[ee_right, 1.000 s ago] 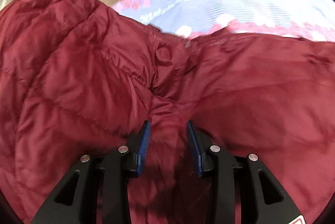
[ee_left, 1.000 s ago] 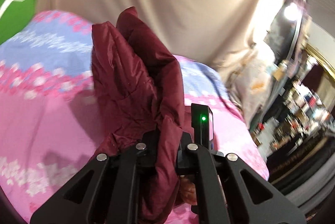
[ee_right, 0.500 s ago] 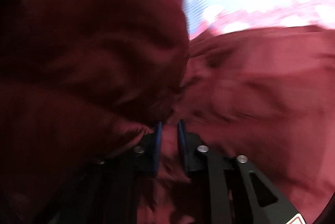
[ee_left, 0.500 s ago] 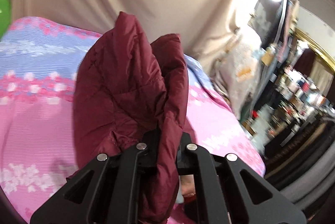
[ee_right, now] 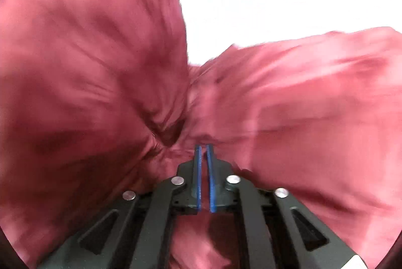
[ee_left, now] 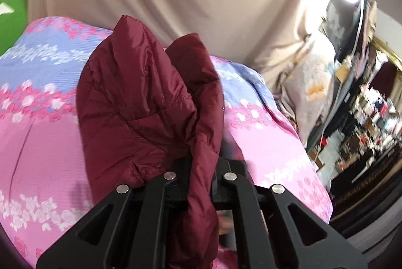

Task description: Fold large clothes

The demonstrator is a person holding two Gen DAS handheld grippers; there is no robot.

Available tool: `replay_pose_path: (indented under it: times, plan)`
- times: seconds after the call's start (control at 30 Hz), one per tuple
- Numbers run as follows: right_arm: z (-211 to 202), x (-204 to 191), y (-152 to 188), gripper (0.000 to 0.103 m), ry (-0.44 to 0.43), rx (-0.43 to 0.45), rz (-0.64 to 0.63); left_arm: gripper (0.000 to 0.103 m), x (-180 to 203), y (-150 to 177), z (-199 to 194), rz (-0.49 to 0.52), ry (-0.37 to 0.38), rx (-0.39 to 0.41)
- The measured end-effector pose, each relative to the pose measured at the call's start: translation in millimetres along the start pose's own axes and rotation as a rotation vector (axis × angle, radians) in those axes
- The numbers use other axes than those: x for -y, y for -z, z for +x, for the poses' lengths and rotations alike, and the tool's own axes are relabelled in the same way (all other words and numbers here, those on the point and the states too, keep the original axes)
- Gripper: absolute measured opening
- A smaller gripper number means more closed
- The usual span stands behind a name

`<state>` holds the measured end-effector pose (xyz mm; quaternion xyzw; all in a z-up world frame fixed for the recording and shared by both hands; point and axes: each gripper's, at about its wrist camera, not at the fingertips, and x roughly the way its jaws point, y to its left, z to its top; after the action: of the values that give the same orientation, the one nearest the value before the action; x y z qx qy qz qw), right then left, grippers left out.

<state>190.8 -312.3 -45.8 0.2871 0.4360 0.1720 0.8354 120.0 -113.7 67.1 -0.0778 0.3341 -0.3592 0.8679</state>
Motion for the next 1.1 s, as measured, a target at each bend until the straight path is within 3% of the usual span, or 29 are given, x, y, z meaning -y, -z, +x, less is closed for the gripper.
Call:
replay_pose_path:
  times: [0.1,0.2,0.27,0.37,0.53,0.73,0.77,0.83,0.9,1.0,1.1]
  plan:
    - [-78.4,46.3,13.1,0.017,0.064,0.126,0.073,0.006,14.8,3.7,20.1,0.028,0.026,-0.041]
    - [-133.4,85.7,38.1,0.019,0.181,0.224,0.14,0.006,32.9,9.6,45.4,0.066,0.043,-0.089]
    - [-154.5,110.2,56.5,0.019,0.185,0.255,0.201,0.006,45.1,15.7,67.5,0.088,0.045,-0.129]
    - [-159.4,125.1,76.7,0.019,0.198,0.248,0.238,0.006,61.8,28.9,101.4,0.116,0.033,-0.196]
    - [-136.0,115.0,90.5,0.019,0.204,0.204,0.229,0.006,78.6,50.8,145.4,0.143,0.002,-0.278]
    - [-148.5,113.2,91.8,0.023,0.23,0.215,0.219,0.011,89.0,68.0,178.3,0.184,-0.068,-0.316]
    - [-144.6,124.4,90.7,0.025,0.231,0.223,0.221,0.013,87.9,68.6,177.1,0.192,-0.066,-0.312]
    - [-154.6,130.4,91.2,0.027,0.236,0.26,0.221,0.028,91.9,67.1,167.7,0.204,-0.038,-0.293]
    - [-173.8,126.3,95.3,0.034,0.235,0.296,0.197,0.048,95.8,65.4,140.9,0.221,0.007,-0.253]
    - [-197.2,105.4,91.5,0.046,0.239,0.344,0.122,0.069,94.5,62.4,85.1,0.244,0.057,-0.149]
    - [-211.3,76.9,93.7,0.062,0.177,0.375,0.048,0.08,71.5,59.7,33.3,0.207,0.026,-0.06]
